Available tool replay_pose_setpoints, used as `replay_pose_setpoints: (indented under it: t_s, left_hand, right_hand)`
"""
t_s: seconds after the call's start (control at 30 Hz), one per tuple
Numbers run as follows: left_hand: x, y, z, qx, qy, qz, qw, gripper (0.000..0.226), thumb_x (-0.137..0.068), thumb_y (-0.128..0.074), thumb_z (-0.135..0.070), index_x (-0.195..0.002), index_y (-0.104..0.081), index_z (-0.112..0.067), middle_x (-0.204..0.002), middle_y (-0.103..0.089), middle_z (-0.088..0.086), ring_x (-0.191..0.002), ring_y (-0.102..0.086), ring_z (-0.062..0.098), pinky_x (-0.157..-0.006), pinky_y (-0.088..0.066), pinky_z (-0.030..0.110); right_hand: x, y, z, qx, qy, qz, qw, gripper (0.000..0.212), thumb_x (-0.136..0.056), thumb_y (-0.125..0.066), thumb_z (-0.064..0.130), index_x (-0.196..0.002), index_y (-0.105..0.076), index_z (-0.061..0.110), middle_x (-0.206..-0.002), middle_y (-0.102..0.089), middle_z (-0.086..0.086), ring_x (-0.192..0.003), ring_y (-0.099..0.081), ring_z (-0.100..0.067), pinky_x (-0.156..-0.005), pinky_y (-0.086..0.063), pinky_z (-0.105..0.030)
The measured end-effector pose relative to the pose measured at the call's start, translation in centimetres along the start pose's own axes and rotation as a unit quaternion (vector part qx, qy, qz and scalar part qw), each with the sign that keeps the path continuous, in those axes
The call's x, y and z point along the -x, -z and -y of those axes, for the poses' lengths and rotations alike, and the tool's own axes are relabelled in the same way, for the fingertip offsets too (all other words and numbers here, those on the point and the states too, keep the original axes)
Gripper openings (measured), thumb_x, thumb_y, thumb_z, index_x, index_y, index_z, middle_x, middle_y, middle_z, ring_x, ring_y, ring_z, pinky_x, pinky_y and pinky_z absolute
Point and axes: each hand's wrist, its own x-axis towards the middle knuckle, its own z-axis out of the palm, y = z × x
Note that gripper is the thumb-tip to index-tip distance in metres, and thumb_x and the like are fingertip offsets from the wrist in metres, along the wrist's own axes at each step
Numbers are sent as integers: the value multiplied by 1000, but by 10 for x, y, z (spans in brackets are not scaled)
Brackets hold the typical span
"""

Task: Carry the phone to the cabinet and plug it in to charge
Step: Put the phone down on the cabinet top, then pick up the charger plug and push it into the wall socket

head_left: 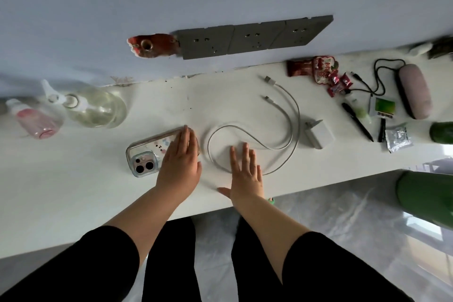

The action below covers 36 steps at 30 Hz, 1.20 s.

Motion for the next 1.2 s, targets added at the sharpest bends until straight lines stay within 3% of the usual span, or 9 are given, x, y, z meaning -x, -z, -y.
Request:
replay_pose_setpoints:
  t_s: [0.13,0.27,0.4,0.53,0.7,0.8,0.87,1.03,1.2]
  left_hand:
    - [10,-5,-12,53,9,30,998,64,-94,-47,-20,-149,-19,-8,-157,-25,15,-141,-28,30,-112,-29,41]
    - [16,-11,-34,158,52,62,984,49,-93,-46,-21,-142,-38,-17,-142,-47,7,-125,-48,28,-100,-41,39]
    - [-2,-23,-102,278,95,107,950,40,-91,-49,-22,-132,-48,-21,-129,-57,2,-116,-55,21,-97,-45,38]
    - [-31,-38,-155,365,164,105,911,36,-88,-58,-23,-123,-54,-14,-119,-65,5,-107,-60,23,-86,-45,30]
    - [-79,-59,-210,436,317,98,836,61,-81,-63,-52,-108,-65,3,-108,-69,22,-103,-64,35,-85,-48,37]
    - [-101,-68,-239,450,439,54,776,82,-70,-71,-58,-122,-49,3,-124,-58,20,-112,-58,35,-93,-45,39]
    - [-112,-72,-252,400,478,40,781,86,-69,-71,-59,-124,-41,0,-126,-50,19,-118,-51,35,-96,-40,42]
    - [-118,-84,-254,376,483,0,791,71,-71,-71,-52,-118,-47,-5,-121,-53,17,-111,-53,37,-91,-43,41]
    - [-94,-76,-225,508,411,-50,756,37,-73,-67,-26,-99,-48,-7,-81,-58,3,-67,-55,21,-64,-41,30]
  right_hand:
    - [4,0,-8,-56,78,-51,994,70,-92,-54,38,-151,-20,25,-162,-15,4,-149,-14,-16,-121,-11,-33]
    - [17,9,-56,-64,-22,-99,993,41,-91,-54,36,-129,-51,19,-134,-53,-1,-127,-43,-22,-107,-30,-34]
    - [8,37,-127,-52,-154,-88,983,82,-86,-57,51,-148,-21,12,-157,-22,-10,-145,-19,-27,-116,-20,-39]
    - [-20,44,-148,-5,-118,24,993,128,-74,-60,69,-146,26,8,-154,36,-7,-145,27,-26,-120,9,-43]
    - [-31,28,-155,-12,-99,35,994,134,-70,-62,69,-142,32,8,-148,43,-6,-141,33,-24,-120,11,-40]
    - [-33,23,-158,-11,-104,41,994,116,-83,-59,49,-142,34,11,-142,49,-5,-135,40,-21,-116,16,-40]
    - [-35,20,-159,4,-107,31,994,101,-91,-50,33,-141,35,12,-141,51,-6,-130,43,-21,-112,20,-39]
    - [-35,16,-163,-17,-92,7,996,96,-93,-45,31,-131,42,17,-142,50,-3,-130,44,-21,-109,23,-38]
    - [-32,21,-166,-64,-76,16,995,130,-72,-64,64,-132,42,19,-138,50,1,-132,40,-16,-114,18,-37]
